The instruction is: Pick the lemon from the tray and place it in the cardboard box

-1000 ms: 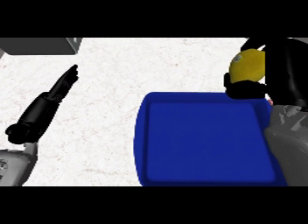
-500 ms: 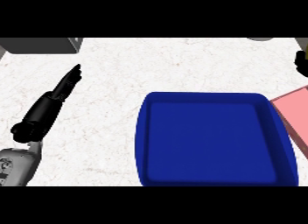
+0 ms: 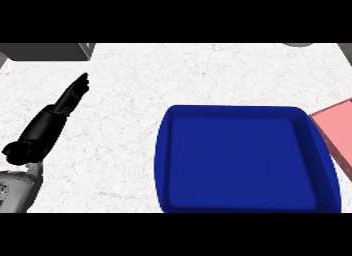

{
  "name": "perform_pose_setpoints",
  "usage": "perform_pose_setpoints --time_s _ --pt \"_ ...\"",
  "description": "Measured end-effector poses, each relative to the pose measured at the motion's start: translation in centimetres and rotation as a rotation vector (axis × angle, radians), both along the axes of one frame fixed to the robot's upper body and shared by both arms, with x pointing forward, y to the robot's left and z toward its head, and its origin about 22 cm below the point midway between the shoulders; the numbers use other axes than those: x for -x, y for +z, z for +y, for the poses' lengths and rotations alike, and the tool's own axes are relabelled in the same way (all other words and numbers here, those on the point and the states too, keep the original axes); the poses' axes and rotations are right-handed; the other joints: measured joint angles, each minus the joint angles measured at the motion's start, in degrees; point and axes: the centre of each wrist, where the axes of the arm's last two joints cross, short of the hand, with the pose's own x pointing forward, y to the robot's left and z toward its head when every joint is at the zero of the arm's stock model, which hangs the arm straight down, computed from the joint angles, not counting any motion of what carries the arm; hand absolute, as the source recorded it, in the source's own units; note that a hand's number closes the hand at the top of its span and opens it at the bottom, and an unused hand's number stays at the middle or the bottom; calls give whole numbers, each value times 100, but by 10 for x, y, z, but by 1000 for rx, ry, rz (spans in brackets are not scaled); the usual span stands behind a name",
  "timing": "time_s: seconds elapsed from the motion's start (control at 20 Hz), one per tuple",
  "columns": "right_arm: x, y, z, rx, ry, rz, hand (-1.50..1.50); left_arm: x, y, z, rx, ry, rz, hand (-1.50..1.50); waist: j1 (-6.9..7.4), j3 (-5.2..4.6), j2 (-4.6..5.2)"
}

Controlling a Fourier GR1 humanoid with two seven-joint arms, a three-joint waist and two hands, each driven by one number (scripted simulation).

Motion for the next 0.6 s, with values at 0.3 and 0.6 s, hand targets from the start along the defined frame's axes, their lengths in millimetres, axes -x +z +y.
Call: perform_pose_setpoints --time_s 0.3,0.6 --pt "11 -19 -49 -61 27 199 150 -3 -2 -5 2 -4 8 0 -5 0 3" --pt "22 -34 -87 -154 97 341 -150 -3 -2 -7 -2 -8 4 0 10 2 3"
